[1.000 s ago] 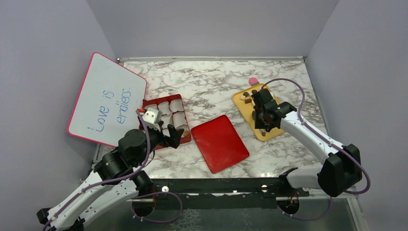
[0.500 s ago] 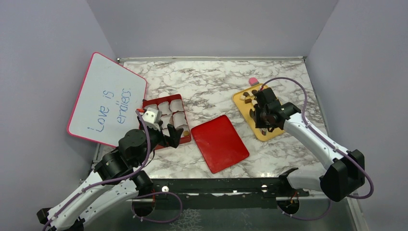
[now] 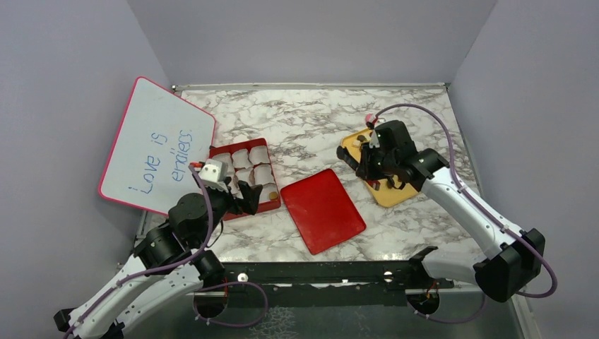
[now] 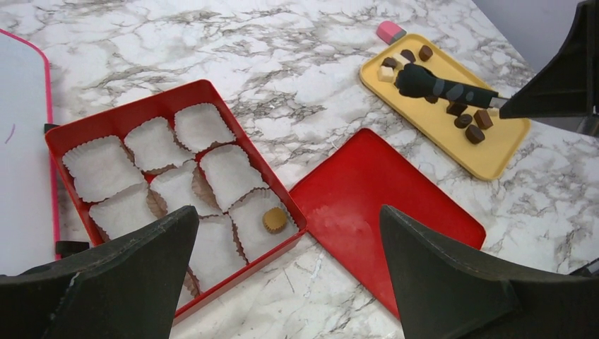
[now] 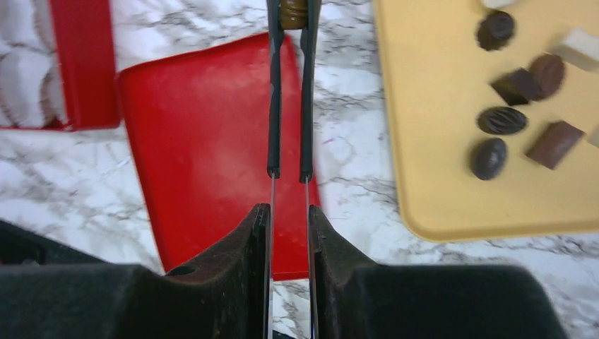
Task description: Pack the chocolate
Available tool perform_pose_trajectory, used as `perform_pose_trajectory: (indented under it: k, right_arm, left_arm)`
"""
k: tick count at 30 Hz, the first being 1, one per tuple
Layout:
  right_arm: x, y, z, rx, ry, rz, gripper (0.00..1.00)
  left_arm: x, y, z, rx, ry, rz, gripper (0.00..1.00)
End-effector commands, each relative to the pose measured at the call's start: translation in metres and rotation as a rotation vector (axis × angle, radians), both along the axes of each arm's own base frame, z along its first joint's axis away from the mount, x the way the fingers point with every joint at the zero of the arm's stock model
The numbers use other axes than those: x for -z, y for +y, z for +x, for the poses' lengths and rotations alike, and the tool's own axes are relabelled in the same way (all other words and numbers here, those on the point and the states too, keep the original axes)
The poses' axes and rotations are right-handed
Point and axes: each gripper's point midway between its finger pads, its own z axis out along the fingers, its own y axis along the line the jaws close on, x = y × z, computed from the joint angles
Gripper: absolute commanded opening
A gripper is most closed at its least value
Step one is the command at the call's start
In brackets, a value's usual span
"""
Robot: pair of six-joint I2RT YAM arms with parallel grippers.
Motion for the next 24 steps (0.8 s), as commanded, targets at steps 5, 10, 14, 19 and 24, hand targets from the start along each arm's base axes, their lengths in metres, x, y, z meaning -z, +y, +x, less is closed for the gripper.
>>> perform_pose_trajectory:
  k: [5,10,14,19,24]
  right_arm:
    - [-0.039,0.079,-0.011,-0.207,-0.077,0.156,0.19]
    - [-0.043,0.121,-0.03,-0.291,-0.079,0.166,0.2]
    - [-0.045,0.151,-0.043,-0.358,-0.079,0.171,0.2]
    - [-0.03,0.187,-0.058,-0.425,-0.043,0.167,0.2]
    - [-0.016,0.216,-0.066,-0.477,-0.019,0.152,0.2]
  left_arm:
    - [-0.018,0.028,0.0,-0.118,-0.063,-0.08,0.99]
    - [-0.026,0.045,-0.002,-0.184,-0.092,-0.124,0.99]
    - [-0.032,0.055,-0.006,-0.211,-0.116,-0.162,0.99]
    - [-0.032,0.067,-0.006,-0.269,-0.126,-0.192,0.99]
    - [-0.034,0.069,-0.008,-0.266,-0.127,-0.203,0.99]
